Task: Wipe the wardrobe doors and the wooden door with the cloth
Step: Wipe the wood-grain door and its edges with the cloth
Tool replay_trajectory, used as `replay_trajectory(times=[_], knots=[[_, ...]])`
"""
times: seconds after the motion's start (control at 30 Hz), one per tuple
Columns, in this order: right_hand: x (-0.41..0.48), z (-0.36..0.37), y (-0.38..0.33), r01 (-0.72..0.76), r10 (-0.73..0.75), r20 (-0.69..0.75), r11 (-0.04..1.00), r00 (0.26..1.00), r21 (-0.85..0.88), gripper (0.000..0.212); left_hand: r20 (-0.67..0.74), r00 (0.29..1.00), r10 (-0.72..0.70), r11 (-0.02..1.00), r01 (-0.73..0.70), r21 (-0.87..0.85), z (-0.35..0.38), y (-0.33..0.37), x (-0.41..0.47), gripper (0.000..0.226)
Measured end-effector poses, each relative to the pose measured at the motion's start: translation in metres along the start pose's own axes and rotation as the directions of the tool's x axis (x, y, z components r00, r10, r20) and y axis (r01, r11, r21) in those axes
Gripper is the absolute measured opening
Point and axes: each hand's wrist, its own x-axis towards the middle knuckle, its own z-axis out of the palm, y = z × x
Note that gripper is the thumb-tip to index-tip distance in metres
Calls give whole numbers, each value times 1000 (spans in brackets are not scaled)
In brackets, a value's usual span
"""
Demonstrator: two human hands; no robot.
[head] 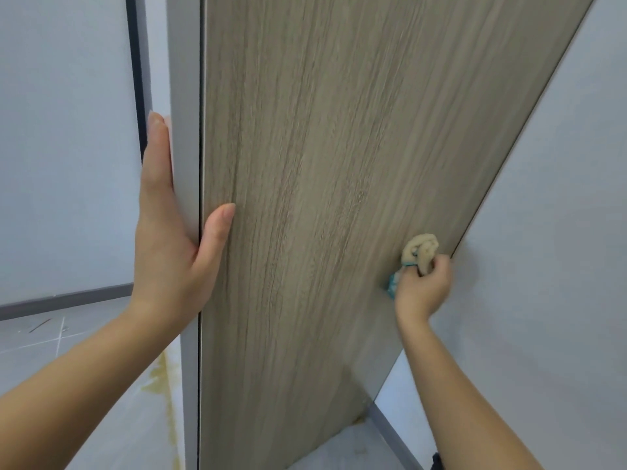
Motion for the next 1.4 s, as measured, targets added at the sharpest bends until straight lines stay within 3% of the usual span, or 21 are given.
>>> replay_trajectory(times=[0.13, 0.23, 0.43, 0.57, 0.67, 0.73, 0.83, 0.97, 1.1, 1.27, 1.4], knots=[[-86, -11, -37, 195, -223, 102, 954, 969, 226, 21, 6, 1000, -5, 1000, 6, -5, -1, 1, -2, 75], [-149, -15, -61, 292, -373, 224, 899, 900, 325, 25, 6, 1000, 1, 1000, -1, 6, 0, 1, -2, 75], [-238, -21, -89, 614, -701, 317, 712, 638, 339, 21, 1, 1000, 21, 1000, -21, -7, -1, -2, -2, 74], [-238, -21, -84, 695, -770, 273, 638, 577, 331, 18, 2, 1000, 20, 1000, -20, -15, -1, -4, -9, 73], [-208, -18, -60, 590, -660, 271, 749, 700, 301, 35, 28, 997, -65, 998, 65, 8, -1, -16, -38, 75], [-175, -17, -39, 486, -550, 255, 830, 795, 274, 32, 29, 989, -143, 990, 143, -5, 1, -23, -55, 78], [-113, -17, -4, 375, -394, 238, 919, 888, 122, 32, 18, 984, -175, 984, 176, -42, 4, -27, -62, 78], [-27, -12, 38, 105, -81, 162, 983, 983, -150, 23, -20, 984, -175, 985, 175, -5, 7, -30, -62, 79], [39, 0, 68, -119, 159, 108, 945, 981, -305, 25, -32, 986, -165, 986, 165, 6, 8, -32, -62, 79], [81, 11, 110, -204, 242, 55, 904, 969, -375, 26, -42, 987, -152, 988, 154, 32, 9, -34, -63, 79], [81, 16, 122, -164, 182, 14, 917, 983, -363, 33, -49, 989, -142, 989, 144, 35, 9, -35, -63, 78]])
